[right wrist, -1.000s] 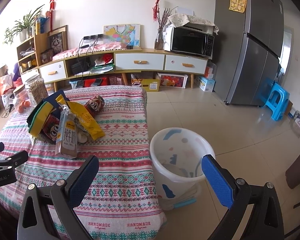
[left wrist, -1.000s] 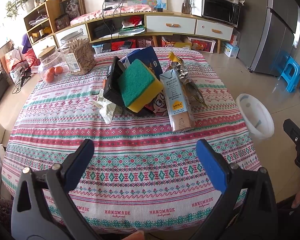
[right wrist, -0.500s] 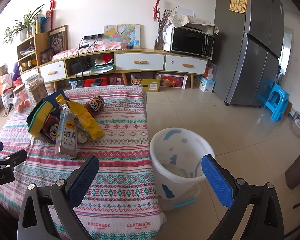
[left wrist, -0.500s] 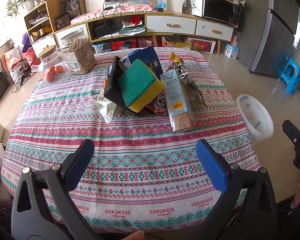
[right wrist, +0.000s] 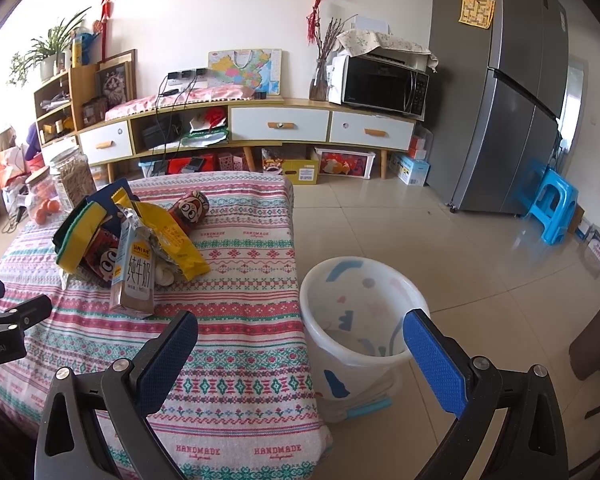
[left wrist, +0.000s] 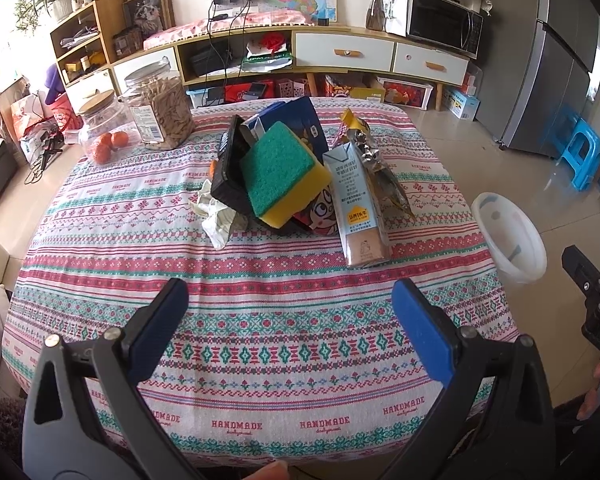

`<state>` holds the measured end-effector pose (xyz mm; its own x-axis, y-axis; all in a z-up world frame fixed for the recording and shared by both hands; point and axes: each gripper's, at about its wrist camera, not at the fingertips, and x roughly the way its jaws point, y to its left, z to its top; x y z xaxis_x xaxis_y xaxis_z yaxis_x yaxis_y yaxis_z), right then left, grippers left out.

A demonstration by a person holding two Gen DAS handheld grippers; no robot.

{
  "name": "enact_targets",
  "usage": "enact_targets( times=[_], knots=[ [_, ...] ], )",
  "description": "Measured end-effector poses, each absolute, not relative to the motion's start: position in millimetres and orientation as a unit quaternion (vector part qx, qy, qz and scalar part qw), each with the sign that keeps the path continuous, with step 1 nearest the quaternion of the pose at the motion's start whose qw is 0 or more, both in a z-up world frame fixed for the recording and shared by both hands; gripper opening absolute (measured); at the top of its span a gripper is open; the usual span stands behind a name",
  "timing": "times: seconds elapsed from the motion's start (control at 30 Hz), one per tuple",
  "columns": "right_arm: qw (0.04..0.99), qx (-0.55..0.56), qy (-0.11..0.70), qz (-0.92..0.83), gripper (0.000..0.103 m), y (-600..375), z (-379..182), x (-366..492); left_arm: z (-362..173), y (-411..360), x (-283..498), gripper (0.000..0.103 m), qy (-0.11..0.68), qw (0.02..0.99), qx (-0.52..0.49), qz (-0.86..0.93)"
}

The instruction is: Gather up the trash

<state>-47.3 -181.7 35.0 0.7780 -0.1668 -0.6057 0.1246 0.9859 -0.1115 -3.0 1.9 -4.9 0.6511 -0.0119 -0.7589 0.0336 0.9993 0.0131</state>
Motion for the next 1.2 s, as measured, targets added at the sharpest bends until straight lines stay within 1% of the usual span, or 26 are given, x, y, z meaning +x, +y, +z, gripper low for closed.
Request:
enact_targets(
  times=[0.97,1.2],
  knots=[
    [0.946,-0.043,0.311,-0.077,0.103,-172,43,-52,1,13,-6,0.101,0.411,0.912,-0.003,-0.016],
    [0.945,-0.05,0.316,-0.063,0.103,-168,62,-43,-1,14,5,0.101,0.442,0.895,-0.014,-0.053]
  ],
)
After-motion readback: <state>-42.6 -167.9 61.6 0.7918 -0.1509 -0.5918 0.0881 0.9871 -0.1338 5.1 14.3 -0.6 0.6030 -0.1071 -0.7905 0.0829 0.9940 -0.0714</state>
